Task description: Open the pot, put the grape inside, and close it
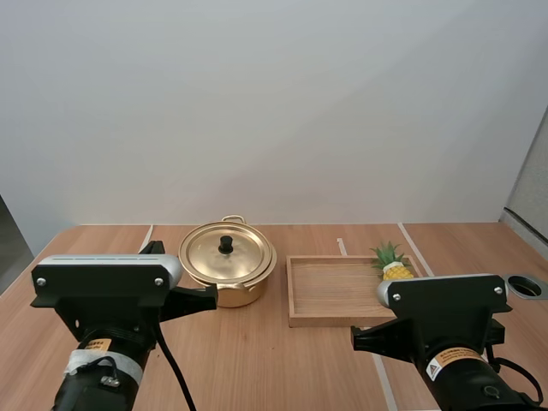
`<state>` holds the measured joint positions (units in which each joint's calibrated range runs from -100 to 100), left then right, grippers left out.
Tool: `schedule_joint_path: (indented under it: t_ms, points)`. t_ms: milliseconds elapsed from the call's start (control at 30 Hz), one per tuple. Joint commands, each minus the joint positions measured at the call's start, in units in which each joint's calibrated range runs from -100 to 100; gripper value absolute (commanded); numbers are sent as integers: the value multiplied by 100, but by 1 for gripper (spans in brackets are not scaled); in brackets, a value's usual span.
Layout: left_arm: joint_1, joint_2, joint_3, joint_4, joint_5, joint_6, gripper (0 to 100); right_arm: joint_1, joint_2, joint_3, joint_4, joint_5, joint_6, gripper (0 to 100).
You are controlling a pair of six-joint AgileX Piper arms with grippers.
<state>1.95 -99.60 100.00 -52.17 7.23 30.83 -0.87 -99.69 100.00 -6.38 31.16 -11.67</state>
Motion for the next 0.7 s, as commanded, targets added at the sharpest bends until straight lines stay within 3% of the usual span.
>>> schedule_joint_path:
  t_ms: [0,133,467,667]
  points:
    - [-3,-40,0,205,180,17,0,10,-31,0,-31,-6,11,0]
    - [-3,-29,0,1192,830,-130,0,10,-31,0,-31,-6,11,0]
    - [-3,-29,0,1944,1370,-444,0,10,-31,0,-31,-6,11,0]
    - [-3,-29,0,2995,1767,-444,0,10,-31,0,-31,-6,11,0]
